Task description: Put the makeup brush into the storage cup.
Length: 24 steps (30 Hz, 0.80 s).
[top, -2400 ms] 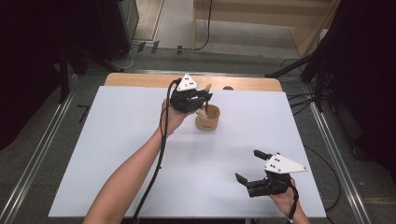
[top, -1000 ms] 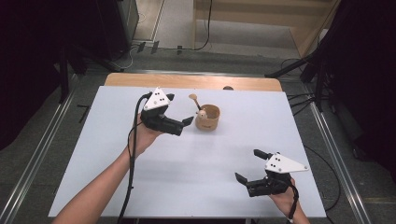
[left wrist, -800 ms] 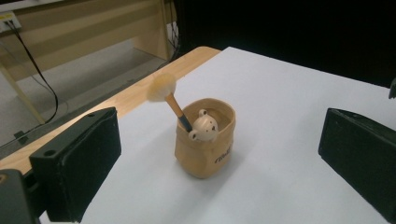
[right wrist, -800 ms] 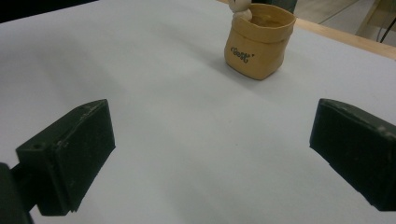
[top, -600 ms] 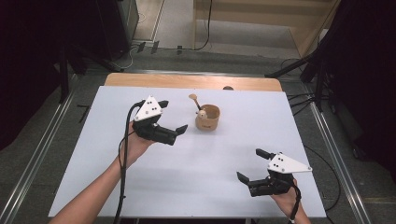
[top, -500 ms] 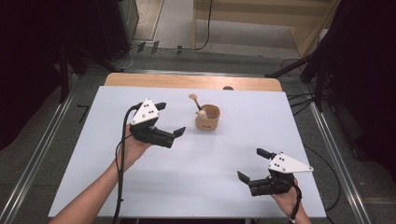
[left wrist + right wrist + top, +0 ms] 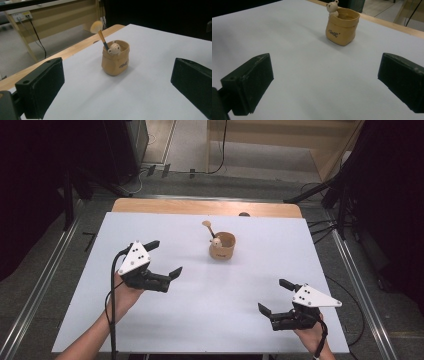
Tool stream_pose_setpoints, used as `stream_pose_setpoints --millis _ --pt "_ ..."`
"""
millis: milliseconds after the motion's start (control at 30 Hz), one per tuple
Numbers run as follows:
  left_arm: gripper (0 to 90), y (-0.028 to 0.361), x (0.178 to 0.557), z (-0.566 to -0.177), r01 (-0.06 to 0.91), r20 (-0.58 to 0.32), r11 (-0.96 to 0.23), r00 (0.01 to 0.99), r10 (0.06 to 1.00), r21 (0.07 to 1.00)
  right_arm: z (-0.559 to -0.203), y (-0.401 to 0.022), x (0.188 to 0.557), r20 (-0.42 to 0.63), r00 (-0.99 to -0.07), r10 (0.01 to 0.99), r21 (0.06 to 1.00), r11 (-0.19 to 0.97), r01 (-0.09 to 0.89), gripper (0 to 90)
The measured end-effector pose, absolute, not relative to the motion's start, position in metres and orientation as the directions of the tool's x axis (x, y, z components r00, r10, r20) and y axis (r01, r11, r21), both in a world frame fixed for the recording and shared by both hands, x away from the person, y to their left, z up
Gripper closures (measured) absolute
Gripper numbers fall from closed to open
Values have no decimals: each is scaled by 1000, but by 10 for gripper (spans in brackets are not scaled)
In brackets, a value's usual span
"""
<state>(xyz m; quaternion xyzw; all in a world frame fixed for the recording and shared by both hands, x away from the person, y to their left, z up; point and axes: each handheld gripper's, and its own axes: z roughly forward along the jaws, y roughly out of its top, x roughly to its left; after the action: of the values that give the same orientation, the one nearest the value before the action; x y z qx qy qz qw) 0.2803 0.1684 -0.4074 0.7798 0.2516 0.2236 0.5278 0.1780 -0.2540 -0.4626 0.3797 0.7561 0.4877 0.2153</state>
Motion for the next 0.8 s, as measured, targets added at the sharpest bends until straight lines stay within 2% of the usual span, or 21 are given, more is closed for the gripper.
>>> stream_pose_setpoints --millis 800 --pt "0 232 228 -433 161 76 -261 700 710 952 -461 -275 160 46 -571 820 916 193 351 6"
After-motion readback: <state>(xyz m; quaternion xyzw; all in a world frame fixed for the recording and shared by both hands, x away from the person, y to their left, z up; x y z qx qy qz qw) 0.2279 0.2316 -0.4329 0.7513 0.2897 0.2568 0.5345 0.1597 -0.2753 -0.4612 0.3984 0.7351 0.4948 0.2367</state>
